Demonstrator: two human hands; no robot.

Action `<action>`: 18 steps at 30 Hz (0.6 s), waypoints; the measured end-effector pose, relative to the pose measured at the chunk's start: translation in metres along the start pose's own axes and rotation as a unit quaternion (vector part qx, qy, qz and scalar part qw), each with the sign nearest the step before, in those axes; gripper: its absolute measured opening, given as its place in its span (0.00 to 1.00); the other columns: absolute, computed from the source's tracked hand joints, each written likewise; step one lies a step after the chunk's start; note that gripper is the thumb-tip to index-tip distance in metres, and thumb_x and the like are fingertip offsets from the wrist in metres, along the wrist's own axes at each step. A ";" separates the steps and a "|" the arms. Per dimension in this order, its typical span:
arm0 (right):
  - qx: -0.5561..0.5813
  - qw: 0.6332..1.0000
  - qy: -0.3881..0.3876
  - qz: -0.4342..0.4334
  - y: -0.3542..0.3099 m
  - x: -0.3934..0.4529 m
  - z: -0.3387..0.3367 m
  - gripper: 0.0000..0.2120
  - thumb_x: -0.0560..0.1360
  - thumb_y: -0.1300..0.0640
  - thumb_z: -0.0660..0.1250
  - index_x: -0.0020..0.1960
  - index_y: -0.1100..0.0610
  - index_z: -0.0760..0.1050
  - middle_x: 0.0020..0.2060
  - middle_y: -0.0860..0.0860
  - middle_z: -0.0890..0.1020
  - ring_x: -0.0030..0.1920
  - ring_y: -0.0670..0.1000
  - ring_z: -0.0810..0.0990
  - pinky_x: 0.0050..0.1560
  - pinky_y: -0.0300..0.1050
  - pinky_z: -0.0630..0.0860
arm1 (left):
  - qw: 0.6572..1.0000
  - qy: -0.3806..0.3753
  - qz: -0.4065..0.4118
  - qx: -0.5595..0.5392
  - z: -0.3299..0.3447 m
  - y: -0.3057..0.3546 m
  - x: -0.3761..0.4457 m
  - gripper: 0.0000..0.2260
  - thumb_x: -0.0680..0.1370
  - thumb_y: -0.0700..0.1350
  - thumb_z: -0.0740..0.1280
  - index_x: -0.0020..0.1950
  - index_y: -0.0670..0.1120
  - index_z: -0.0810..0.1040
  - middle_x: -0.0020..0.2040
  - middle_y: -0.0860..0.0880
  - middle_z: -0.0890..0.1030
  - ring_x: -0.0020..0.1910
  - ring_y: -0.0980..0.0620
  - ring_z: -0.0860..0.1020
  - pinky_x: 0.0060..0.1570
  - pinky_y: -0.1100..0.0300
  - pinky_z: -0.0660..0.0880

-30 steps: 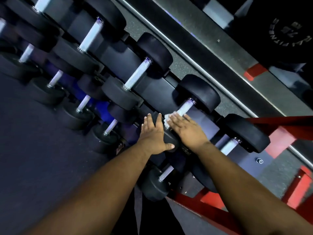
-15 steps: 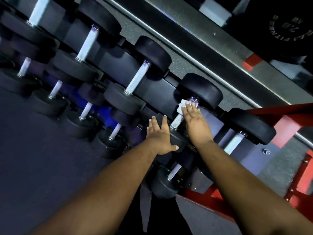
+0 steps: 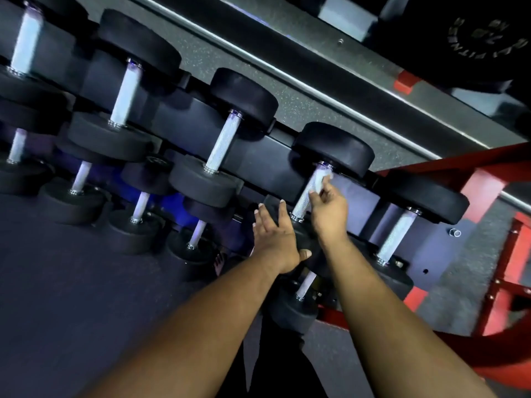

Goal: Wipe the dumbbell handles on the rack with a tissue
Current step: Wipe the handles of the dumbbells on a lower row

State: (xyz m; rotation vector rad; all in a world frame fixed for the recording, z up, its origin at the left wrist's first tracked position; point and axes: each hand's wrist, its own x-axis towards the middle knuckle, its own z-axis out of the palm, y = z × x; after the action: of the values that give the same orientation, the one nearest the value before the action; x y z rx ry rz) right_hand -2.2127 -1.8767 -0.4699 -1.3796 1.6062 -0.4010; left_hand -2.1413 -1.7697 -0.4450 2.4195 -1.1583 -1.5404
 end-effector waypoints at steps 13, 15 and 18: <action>0.076 0.978 -0.158 0.111 -0.011 -0.013 -0.005 0.13 0.75 0.53 0.73 0.56 0.50 0.72 0.52 0.49 0.83 0.53 0.50 0.83 0.51 0.45 0.79 | 1.000 -0.008 -0.005 -0.007 -0.002 0.000 -0.001 0.57 0.74 0.61 0.73 0.80 0.47 0.29 0.76 0.32 0.28 0.79 0.35 0.33 0.79 0.45 0.39; 0.032 0.967 -0.206 0.149 -0.004 -0.027 -0.010 0.09 0.77 0.55 0.72 0.49 0.52 0.71 0.43 0.49 0.82 0.44 0.49 0.82 0.38 0.39 0.77 | 1.000 -0.004 -0.008 -0.007 0.000 0.001 0.000 0.57 0.74 0.61 0.73 0.79 0.48 0.29 0.77 0.32 0.28 0.79 0.35 0.33 0.79 0.45 0.38; 0.060 0.971 -0.171 0.158 -0.021 -0.013 -0.009 0.12 0.75 0.51 0.73 0.47 0.55 0.72 0.38 0.49 0.79 0.37 0.45 0.79 0.34 0.37 0.74 | 1.000 -0.004 -0.009 -0.008 0.000 0.000 0.001 0.58 0.73 0.62 0.74 0.79 0.48 0.29 0.77 0.32 0.28 0.79 0.35 0.33 0.79 0.45 0.39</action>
State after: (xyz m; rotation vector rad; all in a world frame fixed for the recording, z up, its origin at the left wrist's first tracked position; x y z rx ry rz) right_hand -2.2092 -1.8745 -0.4438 -1.0144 1.4538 -0.0618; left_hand -2.1411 -1.7698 -0.4461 2.4229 -1.1250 -1.5601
